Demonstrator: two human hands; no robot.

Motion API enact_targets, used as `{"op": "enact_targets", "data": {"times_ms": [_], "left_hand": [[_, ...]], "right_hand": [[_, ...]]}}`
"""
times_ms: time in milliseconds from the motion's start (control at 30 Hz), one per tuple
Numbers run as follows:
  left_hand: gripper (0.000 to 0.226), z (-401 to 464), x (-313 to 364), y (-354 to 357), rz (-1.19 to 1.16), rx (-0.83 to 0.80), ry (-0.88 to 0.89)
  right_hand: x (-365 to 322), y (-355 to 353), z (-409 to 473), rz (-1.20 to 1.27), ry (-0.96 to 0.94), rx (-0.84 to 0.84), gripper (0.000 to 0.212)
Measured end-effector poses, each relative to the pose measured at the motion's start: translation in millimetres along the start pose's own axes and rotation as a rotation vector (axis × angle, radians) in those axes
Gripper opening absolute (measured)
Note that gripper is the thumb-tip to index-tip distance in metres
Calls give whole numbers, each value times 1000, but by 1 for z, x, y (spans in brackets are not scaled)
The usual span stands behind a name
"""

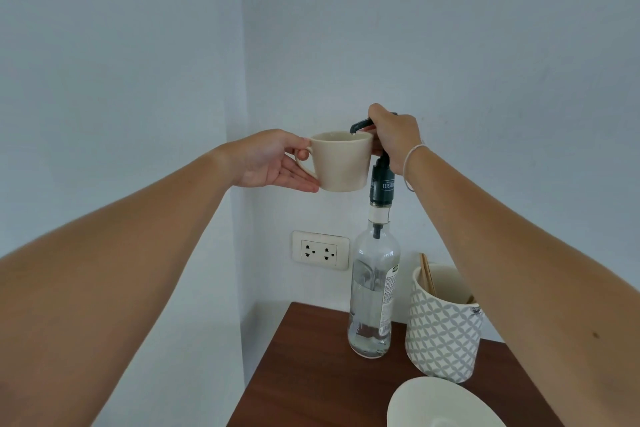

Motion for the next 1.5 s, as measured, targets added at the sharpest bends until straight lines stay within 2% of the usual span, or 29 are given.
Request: {"op": "enact_targets", "data": {"times_ms": [800, 1300, 1500], "left_hand": [[32, 0, -3, 3, 4, -2, 3], [32, -5, 3, 6, 1, -5, 17], [32, -7, 6, 13, 22, -18, 22]], "right_hand": [[3, -2, -1, -26, 11, -48, 14], [-12, -6, -4, 27, 54, -153, 22], [-11, -9, -8, 33, 76, -128, 31]]}}
Point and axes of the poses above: each hand's wrist, its own z-axis towards the middle knuckle, its own y-axis out of the palm, x = y × z, the point moved 3 cm from there along z, towards the middle knuckle, and after that the axes turned 2 degrees about x, right-handed, at the moved point
